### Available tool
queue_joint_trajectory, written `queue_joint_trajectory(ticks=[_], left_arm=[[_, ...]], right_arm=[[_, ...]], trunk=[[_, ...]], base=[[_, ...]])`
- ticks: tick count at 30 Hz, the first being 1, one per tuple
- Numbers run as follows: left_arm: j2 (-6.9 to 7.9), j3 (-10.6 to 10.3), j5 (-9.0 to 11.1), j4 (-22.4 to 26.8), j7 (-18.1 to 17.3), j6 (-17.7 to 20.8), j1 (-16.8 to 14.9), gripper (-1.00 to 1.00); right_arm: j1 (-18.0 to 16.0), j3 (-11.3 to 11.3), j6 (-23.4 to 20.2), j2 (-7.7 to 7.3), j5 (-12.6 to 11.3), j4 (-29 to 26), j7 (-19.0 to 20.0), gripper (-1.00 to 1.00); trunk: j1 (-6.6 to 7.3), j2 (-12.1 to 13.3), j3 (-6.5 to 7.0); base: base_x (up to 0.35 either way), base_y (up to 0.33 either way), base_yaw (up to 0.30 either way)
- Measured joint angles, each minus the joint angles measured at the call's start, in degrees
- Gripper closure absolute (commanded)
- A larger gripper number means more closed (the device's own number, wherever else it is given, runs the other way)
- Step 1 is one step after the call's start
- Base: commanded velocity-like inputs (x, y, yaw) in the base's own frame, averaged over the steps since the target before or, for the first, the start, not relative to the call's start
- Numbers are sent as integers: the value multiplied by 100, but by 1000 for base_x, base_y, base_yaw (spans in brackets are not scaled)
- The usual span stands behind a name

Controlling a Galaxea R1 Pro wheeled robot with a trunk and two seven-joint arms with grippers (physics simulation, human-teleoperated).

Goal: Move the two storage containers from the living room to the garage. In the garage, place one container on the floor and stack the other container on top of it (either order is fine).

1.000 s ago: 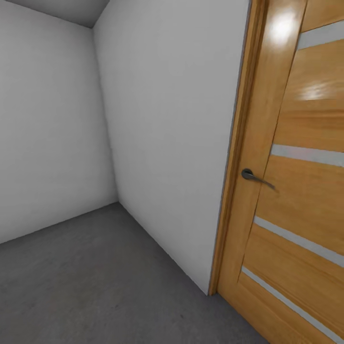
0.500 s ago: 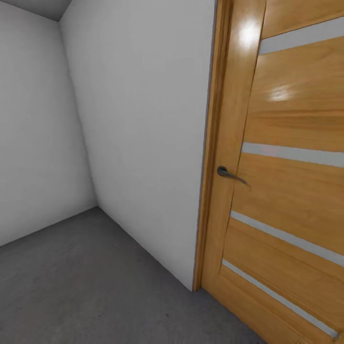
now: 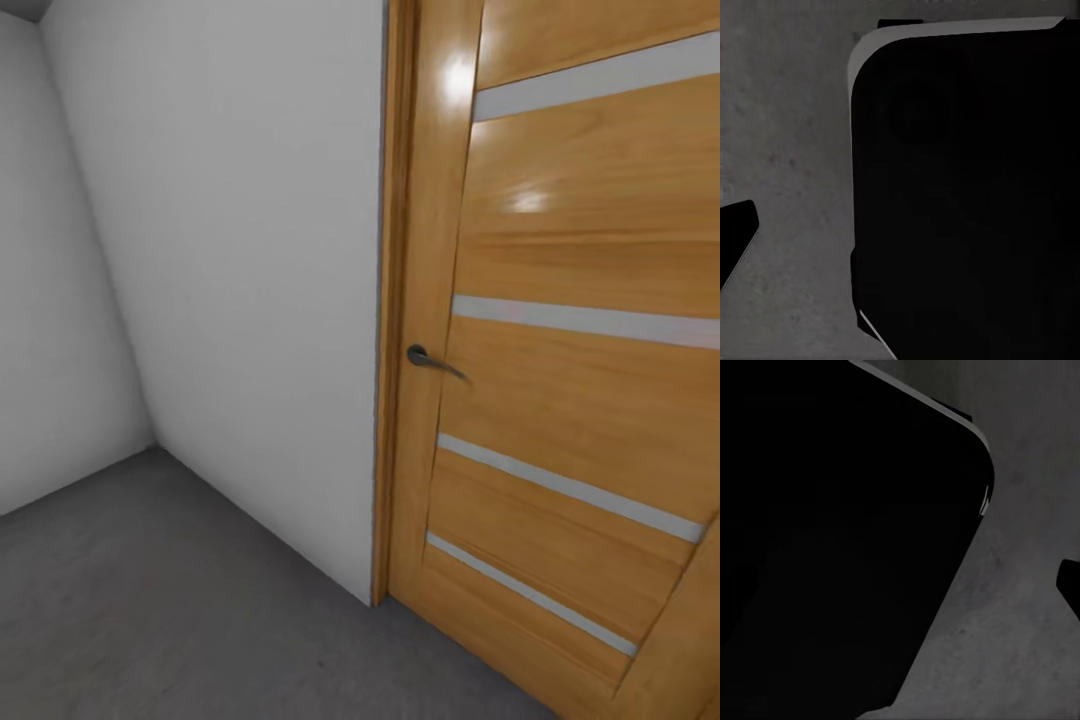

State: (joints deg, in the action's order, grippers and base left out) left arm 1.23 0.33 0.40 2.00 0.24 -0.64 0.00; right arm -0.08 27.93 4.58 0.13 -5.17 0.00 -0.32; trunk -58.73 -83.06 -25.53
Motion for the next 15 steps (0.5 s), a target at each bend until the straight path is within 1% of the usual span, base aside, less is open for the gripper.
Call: queue_joint_trajectory(ticks=[15], left_arm=[[0, 0, 0, 0, 0, 0, 0, -100]], right_arm=[[0, 0, 0, -4, 0, 0, 0, -100]], trunk=[[0, 0, 0]], base=[[0, 0, -275]])
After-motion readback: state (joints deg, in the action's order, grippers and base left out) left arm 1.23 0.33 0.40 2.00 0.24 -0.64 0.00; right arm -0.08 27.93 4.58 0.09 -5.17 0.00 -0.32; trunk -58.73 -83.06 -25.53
